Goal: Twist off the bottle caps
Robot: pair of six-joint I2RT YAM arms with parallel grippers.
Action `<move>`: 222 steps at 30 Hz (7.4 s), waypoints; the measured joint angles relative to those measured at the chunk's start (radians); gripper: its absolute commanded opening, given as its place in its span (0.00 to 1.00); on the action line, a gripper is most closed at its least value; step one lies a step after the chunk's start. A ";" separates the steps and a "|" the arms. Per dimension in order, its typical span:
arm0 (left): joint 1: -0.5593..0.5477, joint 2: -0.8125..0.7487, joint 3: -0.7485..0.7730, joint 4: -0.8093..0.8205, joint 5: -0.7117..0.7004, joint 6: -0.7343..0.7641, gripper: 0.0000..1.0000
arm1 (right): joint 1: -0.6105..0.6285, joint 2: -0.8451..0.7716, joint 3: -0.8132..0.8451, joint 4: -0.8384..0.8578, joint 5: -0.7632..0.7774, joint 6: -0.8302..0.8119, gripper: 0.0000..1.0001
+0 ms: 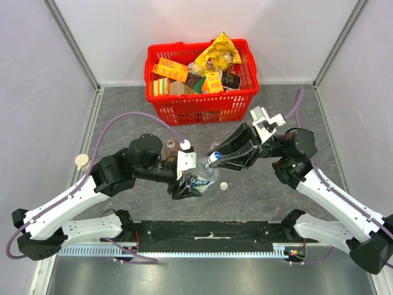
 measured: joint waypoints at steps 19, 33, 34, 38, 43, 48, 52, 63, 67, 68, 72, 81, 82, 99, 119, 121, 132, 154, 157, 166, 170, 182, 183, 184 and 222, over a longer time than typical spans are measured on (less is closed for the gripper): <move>-0.002 0.066 0.056 -0.045 0.289 0.005 0.12 | 0.011 -0.013 -0.014 0.191 -0.162 0.087 0.17; -0.008 0.058 0.027 -0.040 0.199 0.016 0.11 | 0.011 -0.069 -0.014 -0.001 -0.032 -0.033 0.98; -0.008 0.057 0.023 -0.039 0.184 0.016 0.11 | 0.011 -0.079 -0.014 -0.015 -0.020 -0.045 0.98; -0.008 0.041 -0.006 -0.035 0.113 0.016 0.11 | 0.011 -0.131 -0.014 -0.076 0.048 -0.091 0.98; -0.008 0.014 -0.040 -0.021 0.001 0.016 0.11 | 0.011 -0.160 0.003 -0.177 0.163 -0.147 0.97; -0.008 0.002 -0.044 0.002 -0.165 0.014 0.11 | 0.011 -0.156 0.032 -0.337 0.391 -0.177 0.93; -0.008 0.002 -0.044 0.016 -0.282 0.007 0.12 | 0.010 -0.147 0.032 -0.406 0.525 -0.167 0.90; -0.008 0.018 -0.044 0.023 -0.577 -0.024 0.12 | 0.010 -0.057 0.044 -0.488 0.673 -0.070 0.82; -0.008 0.029 -0.044 0.025 -0.624 -0.028 0.11 | 0.010 -0.019 0.061 -0.485 0.674 -0.037 0.81; -0.008 0.032 -0.044 0.025 -0.635 -0.028 0.11 | 0.010 -0.010 0.061 -0.481 0.670 -0.028 0.80; -0.008 0.044 -0.044 0.024 -0.652 -0.028 0.11 | 0.010 0.022 0.061 -0.467 0.649 0.006 0.73; -0.008 0.051 -0.044 0.021 -0.667 -0.029 0.11 | 0.011 0.055 0.062 -0.414 0.580 0.056 0.19; -0.008 0.051 -0.044 0.021 -0.668 -0.031 0.11 | 0.011 0.057 0.062 -0.410 0.572 0.058 0.11; 0.000 0.013 -0.048 -0.005 -0.517 -0.035 0.11 | -0.002 0.039 0.062 -0.401 0.428 -0.030 0.00; -0.002 -0.016 -0.037 0.006 0.080 0.011 0.07 | -0.006 -0.006 0.019 0.003 -0.092 0.016 0.00; -0.003 -0.008 -0.034 0.000 0.116 0.019 0.07 | -0.006 -0.019 0.019 0.008 -0.109 0.006 0.00; -0.008 0.006 -0.034 -0.055 0.176 0.043 0.06 | -0.006 -0.085 0.019 0.032 -0.112 -0.082 0.00; -0.008 -0.148 -0.367 0.306 -0.208 -0.122 0.02 | -0.050 -0.086 -0.041 -0.458 0.720 -0.276 0.00; -0.008 -0.186 -0.475 0.409 -0.292 -0.177 0.02 | -0.076 -0.086 -0.108 -0.488 0.822 -0.270 0.00; -0.008 -0.216 -0.711 0.707 -0.461 -0.233 0.02 | -0.094 -0.091 -0.260 -0.515 1.019 -0.270 0.00; -0.008 -0.216 -0.819 0.866 -0.488 -0.233 0.03 | -0.094 -0.054 -0.311 -0.513 1.060 -0.256 0.00; -0.008 -0.118 -1.076 1.319 -0.537 -0.233 0.02 | -0.094 0.153 -0.385 -0.517 1.099 -0.144 0.00; -0.008 -0.096 -1.084 1.354 -0.539 -0.233 0.02 | -0.094 0.166 -0.390 -0.518 1.099 -0.136 0.00; -0.008 -0.075 -1.090 1.381 -0.541 -0.233 0.02 | -0.094 0.179 -0.394 -0.523 1.099 -0.127 0.00; -0.015 0.336 -1.102 1.727 -0.629 -0.274 0.80 | -0.094 0.336 -0.423 -0.531 1.068 -0.065 0.96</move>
